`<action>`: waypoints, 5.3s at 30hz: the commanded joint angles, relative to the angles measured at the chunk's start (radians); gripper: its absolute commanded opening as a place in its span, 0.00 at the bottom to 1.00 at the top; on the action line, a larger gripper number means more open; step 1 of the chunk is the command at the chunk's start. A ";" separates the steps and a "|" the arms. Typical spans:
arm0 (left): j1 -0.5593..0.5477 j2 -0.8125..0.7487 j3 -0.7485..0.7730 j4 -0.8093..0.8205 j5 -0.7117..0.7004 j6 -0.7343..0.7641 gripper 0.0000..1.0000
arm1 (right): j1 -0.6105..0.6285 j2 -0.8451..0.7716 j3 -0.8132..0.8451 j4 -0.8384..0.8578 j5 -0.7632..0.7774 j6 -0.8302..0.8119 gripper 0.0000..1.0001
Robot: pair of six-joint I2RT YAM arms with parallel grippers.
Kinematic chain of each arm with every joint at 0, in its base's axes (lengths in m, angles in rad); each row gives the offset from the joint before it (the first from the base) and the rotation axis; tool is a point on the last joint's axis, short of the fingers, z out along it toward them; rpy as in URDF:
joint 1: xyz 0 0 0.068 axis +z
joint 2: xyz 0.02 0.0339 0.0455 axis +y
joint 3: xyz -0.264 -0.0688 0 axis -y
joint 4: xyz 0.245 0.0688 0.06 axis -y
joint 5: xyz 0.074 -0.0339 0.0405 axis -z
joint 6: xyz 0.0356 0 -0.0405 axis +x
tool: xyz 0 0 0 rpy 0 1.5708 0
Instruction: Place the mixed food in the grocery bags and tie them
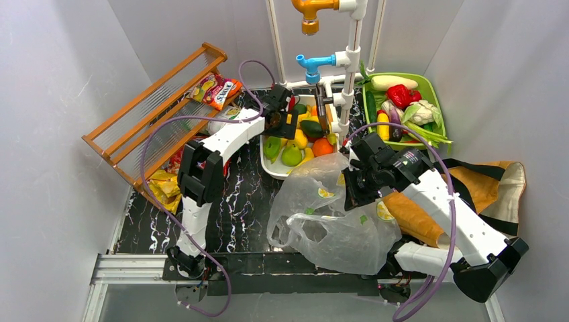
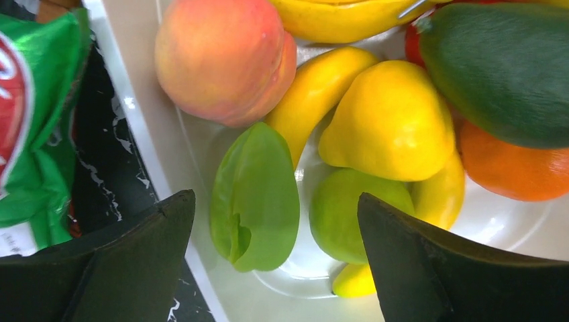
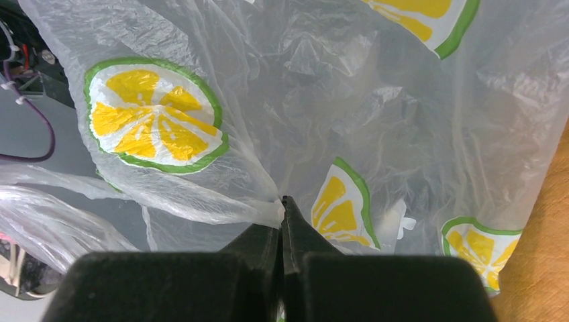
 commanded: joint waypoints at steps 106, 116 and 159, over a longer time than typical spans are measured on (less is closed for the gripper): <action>-0.097 -1.088 -0.526 0.211 0.615 -0.237 0.00 | 0.052 0.515 0.868 -0.106 -0.198 0.318 0.01; -0.140 -1.073 -0.504 0.198 0.657 -0.230 0.00 | 0.037 0.509 0.862 -0.120 -0.227 0.347 0.01; -0.184 -1.005 -0.563 0.328 0.606 -0.273 0.98 | 0.014 0.484 0.823 -0.081 -0.306 0.303 0.01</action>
